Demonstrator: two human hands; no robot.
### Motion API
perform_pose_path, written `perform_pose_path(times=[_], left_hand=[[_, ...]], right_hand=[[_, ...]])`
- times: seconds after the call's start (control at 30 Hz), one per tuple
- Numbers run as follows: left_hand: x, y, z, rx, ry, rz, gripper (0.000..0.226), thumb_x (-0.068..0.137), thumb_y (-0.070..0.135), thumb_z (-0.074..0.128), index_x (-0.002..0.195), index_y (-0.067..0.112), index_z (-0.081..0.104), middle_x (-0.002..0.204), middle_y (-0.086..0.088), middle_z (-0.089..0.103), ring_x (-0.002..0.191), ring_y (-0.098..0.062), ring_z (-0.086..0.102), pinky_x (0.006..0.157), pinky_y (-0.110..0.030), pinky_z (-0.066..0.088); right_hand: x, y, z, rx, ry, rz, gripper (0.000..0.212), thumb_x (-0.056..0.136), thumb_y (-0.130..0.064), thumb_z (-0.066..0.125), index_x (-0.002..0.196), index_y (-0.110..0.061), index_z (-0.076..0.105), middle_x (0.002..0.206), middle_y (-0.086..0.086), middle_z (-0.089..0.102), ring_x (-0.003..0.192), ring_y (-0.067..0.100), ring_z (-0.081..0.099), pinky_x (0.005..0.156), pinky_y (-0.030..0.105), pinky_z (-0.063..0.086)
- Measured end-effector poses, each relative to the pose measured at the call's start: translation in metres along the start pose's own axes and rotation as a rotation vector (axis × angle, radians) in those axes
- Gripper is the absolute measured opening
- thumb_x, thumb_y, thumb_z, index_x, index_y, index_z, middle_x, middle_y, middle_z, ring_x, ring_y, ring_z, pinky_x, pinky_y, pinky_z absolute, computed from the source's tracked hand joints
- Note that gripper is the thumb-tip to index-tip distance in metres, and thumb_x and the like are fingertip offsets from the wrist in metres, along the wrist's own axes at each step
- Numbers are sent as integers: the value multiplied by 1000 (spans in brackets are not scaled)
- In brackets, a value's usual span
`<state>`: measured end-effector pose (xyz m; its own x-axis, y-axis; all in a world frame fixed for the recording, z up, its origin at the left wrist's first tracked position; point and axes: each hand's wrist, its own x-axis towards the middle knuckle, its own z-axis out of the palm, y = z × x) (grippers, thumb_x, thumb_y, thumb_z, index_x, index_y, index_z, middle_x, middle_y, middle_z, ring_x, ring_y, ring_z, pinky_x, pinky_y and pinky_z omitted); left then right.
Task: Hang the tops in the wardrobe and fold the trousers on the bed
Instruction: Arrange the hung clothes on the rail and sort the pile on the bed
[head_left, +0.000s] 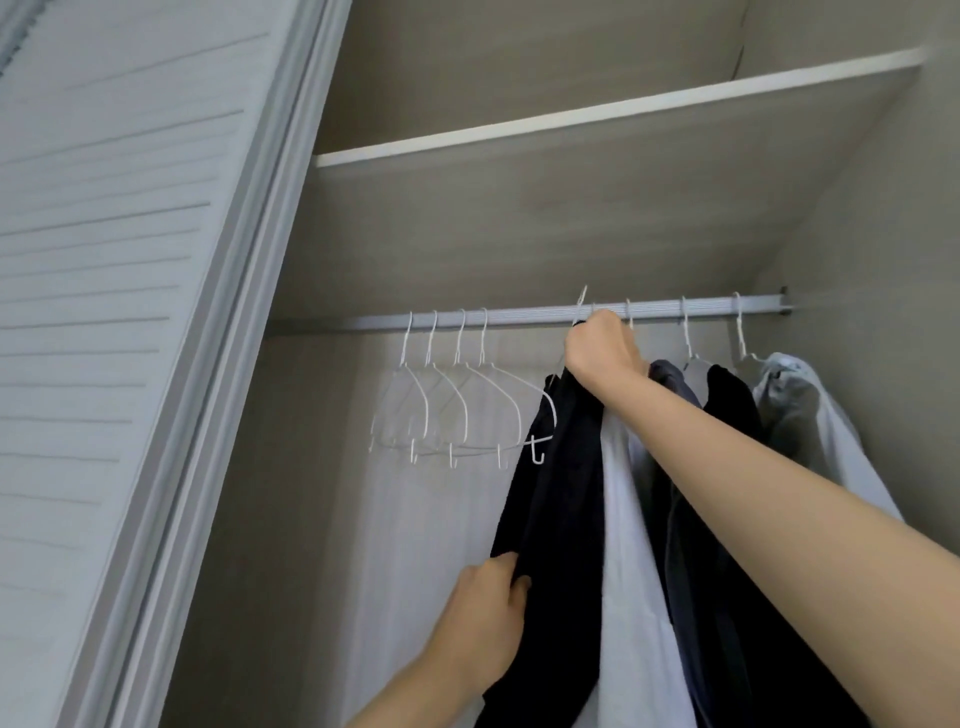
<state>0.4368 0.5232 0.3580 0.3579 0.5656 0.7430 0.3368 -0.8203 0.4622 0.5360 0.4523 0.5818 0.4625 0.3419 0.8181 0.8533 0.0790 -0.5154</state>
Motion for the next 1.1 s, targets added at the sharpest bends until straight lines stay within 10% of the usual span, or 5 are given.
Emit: perform_pose_path(times=[0.5, 1.1], left_hand=[[-82, -19, 2, 103, -99, -31, 36, 96, 43, 51, 126, 35, 31, 90, -1, 68, 78, -16, 66, 71, -27, 52], [-294, -6, -84, -21, -71, -343, 24, 95, 11, 53, 110, 30, 51, 82, 2, 61, 65, -10, 61, 62, -17, 49]], right_hand=[[-97, 29, 35, -788, 85, -474, 62, 78, -9, 51, 135, 4, 34, 112, 14, 48, 104, 33, 47, 94, 51, 35], [-347, 63, -26, -662, -545, -526, 57, 98, -38, 35, 146, -9, 23, 130, 9, 45, 116, 31, 44, 102, 50, 32]])
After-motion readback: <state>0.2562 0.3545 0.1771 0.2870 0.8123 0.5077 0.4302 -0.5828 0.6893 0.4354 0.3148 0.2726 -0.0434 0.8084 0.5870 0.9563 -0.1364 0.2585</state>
